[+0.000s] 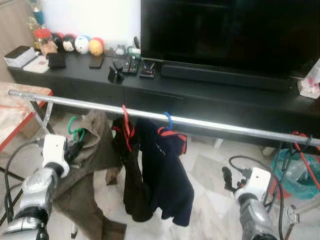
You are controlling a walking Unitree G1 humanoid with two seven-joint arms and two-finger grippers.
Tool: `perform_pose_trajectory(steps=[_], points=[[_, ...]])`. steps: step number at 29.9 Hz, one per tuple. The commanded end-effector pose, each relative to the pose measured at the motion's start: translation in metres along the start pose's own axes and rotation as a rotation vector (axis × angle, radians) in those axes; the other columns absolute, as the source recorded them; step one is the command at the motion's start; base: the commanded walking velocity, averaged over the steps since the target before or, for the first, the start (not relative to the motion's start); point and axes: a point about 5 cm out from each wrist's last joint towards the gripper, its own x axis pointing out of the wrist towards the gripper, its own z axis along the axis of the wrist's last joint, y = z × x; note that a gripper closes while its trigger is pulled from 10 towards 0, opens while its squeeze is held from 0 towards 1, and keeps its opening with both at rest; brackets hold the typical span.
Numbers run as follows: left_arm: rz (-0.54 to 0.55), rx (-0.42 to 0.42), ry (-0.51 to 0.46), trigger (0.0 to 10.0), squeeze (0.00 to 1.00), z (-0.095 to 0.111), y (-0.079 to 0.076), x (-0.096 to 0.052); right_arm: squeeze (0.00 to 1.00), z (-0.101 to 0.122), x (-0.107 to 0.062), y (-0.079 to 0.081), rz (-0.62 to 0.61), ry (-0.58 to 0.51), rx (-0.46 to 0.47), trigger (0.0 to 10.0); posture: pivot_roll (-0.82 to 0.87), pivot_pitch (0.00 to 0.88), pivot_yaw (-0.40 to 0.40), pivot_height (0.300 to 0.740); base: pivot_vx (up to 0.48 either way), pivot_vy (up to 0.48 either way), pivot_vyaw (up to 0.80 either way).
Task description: Hang hanger
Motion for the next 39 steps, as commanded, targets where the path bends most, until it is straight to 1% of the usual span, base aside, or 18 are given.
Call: perform_pose_trajectory(steps=[1,4,7,10,12,14,17,20,25,32,39], points=[[-0.013,0.024,-0.034,10.0,0.00,0.019,0.001,0.011,0.00,0.001,0.000,-0.002,-0.003,-0.001,-0.012,10.0,0.09,0.000,-0.075,0.740,0.000,0.000,0.00],[-0.013,0.032,-0.031,10.0,0.00,0.025,0.001,0.016,0.00,0.002,0.000,-0.002,-0.002,-0.003,-0.012,10.0,0.08,0.000,-0.072,0.740,0.000,0.000,0.00],[-0.009,0.038,-0.015,10.0,0.00,0.033,-0.002,0.024,0.00,0.003,0.001,-0.002,0.000,-0.010,-0.016,10.0,0.08,0.000,-0.072,0.740,0.000,0.000,0.00],[0.004,0.047,-0.003,10.0,0.00,0.036,-0.002,0.028,0.00,0.004,0.000,-0.003,-0.003,-0.011,-0.018,10.0,0.08,0.000,-0.075,0.740,0.000,0.000,0.00],[0.004,0.038,0.001,10.0,0.00,0.037,-0.002,0.028,0.00,0.004,0.000,-0.004,-0.003,-0.011,-0.020,10.0,0.08,0.000,-0.076,0.740,0.000,0.000,0.00],[0.006,0.031,0.026,10.0,0.00,0.036,-0.002,0.030,0.00,0.005,0.000,-0.006,-0.007,-0.014,-0.022,10.0,0.07,0.000,-0.078,0.740,0.000,0.000,0.00],[0.027,0.054,0.067,10.0,0.00,0.034,-0.001,0.031,0.00,0.005,0.000,-0.008,-0.011,-0.014,-0.023,10.0,0.07,0.000,-0.083,0.740,0.000,0.000,0.00],[0.053,0.047,0.086,10.0,0.00,0.035,0.000,0.032,0.00,0.006,0.000,-0.008,-0.010,-0.014,-0.025,10.0,0.07,0.000,-0.085,0.740,0.000,0.000,0.00],[0.063,0.044,0.087,10.0,0.00,0.037,-0.001,0.034,0.00,0.007,0.001,-0.008,-0.007,-0.017,-0.026,10.0,0.07,0.000,-0.083,0.740,0.000,0.000,0.00],[0.106,0.029,0.054,10.0,0.00,0.049,0.002,0.039,0.00,0.007,0.001,-0.009,-0.009,-0.023,-0.023,10.0,0.06,0.000,-0.079,0.740,0.000,0.000,0.00],[0.137,0.045,0.070,10.0,0.00,0.055,0.003,0.043,0.00,0.008,0.000,-0.011,-0.012,-0.026,-0.022,10.0,0.06,0.000,-0.079,0.740,0.000,0.000,0.00]])
